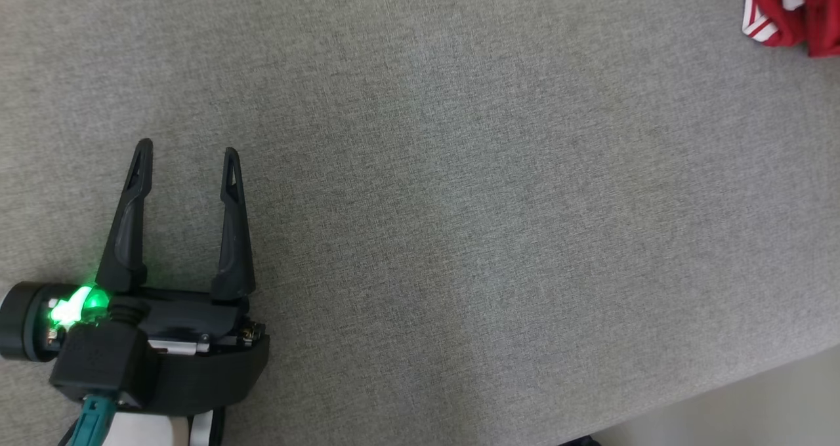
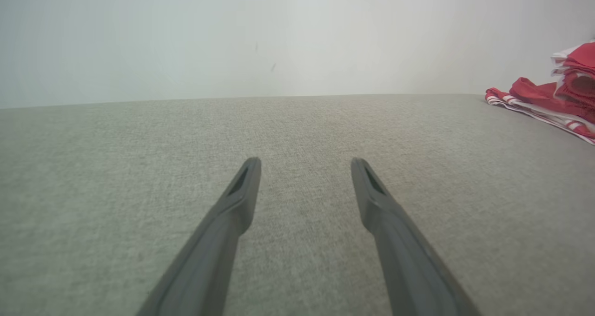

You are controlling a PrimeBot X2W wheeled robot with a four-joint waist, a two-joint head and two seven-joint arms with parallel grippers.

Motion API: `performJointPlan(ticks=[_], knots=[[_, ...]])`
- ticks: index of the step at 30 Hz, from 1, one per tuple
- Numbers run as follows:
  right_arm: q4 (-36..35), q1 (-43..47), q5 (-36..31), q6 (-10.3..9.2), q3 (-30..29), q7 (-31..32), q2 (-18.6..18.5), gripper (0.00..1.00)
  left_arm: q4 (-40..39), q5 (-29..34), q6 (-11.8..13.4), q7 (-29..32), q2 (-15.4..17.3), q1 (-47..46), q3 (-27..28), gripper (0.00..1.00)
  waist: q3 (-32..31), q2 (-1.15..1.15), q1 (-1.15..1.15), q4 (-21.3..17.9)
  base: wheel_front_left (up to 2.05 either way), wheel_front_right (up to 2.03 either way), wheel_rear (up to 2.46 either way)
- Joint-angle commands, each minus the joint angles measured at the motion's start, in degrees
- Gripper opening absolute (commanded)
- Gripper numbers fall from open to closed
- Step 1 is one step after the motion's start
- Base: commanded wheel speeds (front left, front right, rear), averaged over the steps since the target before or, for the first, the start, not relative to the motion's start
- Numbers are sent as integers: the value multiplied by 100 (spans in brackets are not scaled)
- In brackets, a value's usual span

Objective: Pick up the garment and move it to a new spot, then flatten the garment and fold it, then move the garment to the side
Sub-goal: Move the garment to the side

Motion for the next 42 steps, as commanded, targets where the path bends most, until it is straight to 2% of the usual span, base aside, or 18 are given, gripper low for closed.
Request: performJointPlan(ticks=[1,10,11,16,20,27,32,42], knots=[[102,-123,-58,-19,53,-57,-51,0,287,-9,-31,52,-2,-1,-70,100,96,1,2,-19,0,0,0],[798,-416,53,-19,168,-150,187,2,337,-14,27,70,31,-53,-101,100,176,1,2,37,0,0,0],[972,-454,82,-19,168,-177,250,100,369,-33,36,70,27,-64,-111,100,176,1,2,59,0,0,0],[1264,-582,17,-19,94,-322,368,100,427,-118,83,69,17,-40,-93,100,-1,1,2,131,0,0,0],[1259,-616,-103,-19,-41,-383,457,100,421,-215,126,63,-19,47,-58,100,-372,1,2,228,0,0,0],[192,-205,-609,-19,-1005,-389,551,100,378,-406,188,31,-93,343,127,100,-1229,1,2,422,0,0,0],[-685,674,-1180,-19,-1919,-390,887,100,486,-565,187,29,-136,747,337,100,-1926,1,2,555,0,0,0],[-2069,3001,-2119,-19,-3635,-384,1894,100,730,-689,56,29,-217,1345,534,100,-2847,1,2,995,0,0,0]])
